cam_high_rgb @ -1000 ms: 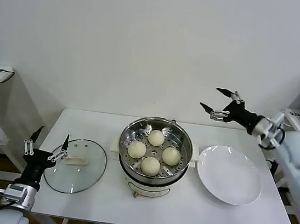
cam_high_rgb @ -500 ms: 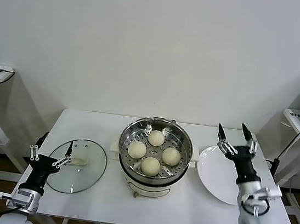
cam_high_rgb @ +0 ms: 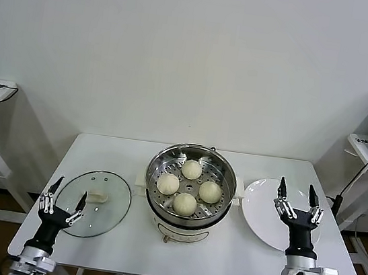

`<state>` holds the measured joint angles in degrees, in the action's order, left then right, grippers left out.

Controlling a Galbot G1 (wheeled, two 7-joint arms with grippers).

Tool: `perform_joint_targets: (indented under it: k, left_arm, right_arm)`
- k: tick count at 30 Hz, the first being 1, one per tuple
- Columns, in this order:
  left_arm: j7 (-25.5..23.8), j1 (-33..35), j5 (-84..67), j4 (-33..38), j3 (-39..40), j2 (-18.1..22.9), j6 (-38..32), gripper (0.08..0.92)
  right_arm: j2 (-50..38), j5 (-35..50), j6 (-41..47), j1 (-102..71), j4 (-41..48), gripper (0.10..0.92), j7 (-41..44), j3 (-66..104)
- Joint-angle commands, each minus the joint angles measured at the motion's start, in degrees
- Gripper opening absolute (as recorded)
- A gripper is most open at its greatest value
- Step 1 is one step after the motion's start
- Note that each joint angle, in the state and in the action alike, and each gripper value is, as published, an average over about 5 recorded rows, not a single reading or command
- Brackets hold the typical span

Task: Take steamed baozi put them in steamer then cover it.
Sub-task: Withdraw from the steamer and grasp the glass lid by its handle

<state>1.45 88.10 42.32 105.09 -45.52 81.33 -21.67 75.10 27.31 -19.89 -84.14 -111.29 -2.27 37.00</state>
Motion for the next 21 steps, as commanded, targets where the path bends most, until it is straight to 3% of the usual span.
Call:
perform_joint_targets:
  k: [1, 21]
  left_arm:
    - [16.87, -2.29, 41.96, -12.46, -0.83, 0.15, -8.75, 0.823]
    - [19.05, -10.67, 47.77, -18.7, -0.46, 0.62, -3.09, 0.823]
  right_arm:
    - [3.41, -1.98, -1.85, -1.46, 1.74, 0.823, -1.51, 0.11]
    - [3.51, -2.64, -2.21, -1.37, 2.2, 0.823, -0.77, -0.55]
